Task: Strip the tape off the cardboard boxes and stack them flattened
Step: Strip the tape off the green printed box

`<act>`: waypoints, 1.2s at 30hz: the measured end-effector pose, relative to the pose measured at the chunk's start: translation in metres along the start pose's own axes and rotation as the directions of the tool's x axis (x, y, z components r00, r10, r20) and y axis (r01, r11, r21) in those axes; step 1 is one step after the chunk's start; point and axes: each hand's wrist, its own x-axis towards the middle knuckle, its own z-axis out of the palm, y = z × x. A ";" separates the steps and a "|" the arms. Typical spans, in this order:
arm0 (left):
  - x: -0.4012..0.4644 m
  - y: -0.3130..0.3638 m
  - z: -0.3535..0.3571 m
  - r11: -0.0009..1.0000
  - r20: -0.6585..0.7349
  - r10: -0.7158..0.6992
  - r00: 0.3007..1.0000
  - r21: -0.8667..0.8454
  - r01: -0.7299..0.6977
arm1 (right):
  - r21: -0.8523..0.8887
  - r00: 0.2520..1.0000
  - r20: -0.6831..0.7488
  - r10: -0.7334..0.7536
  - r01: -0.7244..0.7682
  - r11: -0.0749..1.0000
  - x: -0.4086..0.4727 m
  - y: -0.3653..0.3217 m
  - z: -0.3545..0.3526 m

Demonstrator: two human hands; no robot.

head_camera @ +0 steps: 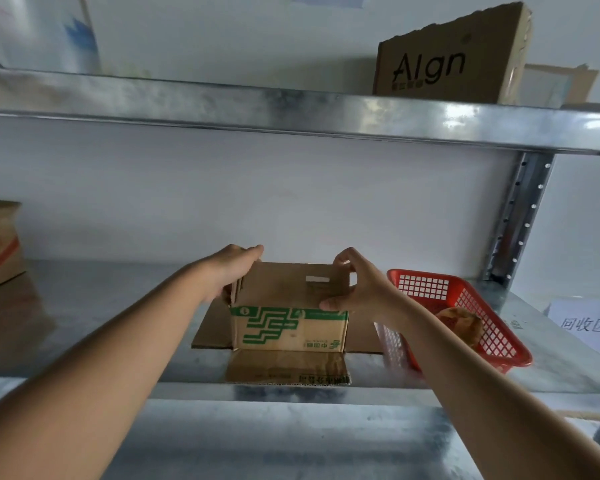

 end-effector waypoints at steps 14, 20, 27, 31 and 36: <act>-0.015 -0.018 -0.016 0.938 0.213 0.302 0.929 -0.243 -0.249 | 0.438 0.948 -0.314 0.061 0.087 0.895 -0.014 -0.020 0.022; -0.020 -0.017 -0.008 0.909 -0.042 0.366 0.930 0.228 -0.348 | 0.141 0.947 -0.320 0.002 0.046 0.989 -0.018 -0.027 0.030; -0.013 -0.022 0.007 0.790 -0.284 0.508 0.813 0.530 -0.309 | 0.002 0.941 -0.331 -0.073 0.078 0.997 -0.016 -0.039 0.034; -0.011 -0.027 0.017 0.770 -0.341 0.554 0.760 0.557 -0.311 | -0.078 0.917 -0.395 -0.059 0.030 0.996 -0.015 -0.043 0.028; -0.011 -0.035 0.013 0.790 -0.368 0.608 0.704 0.363 -0.493 | -0.065 0.858 -0.513 0.012 -0.052 0.997 -0.012 -0.046 0.030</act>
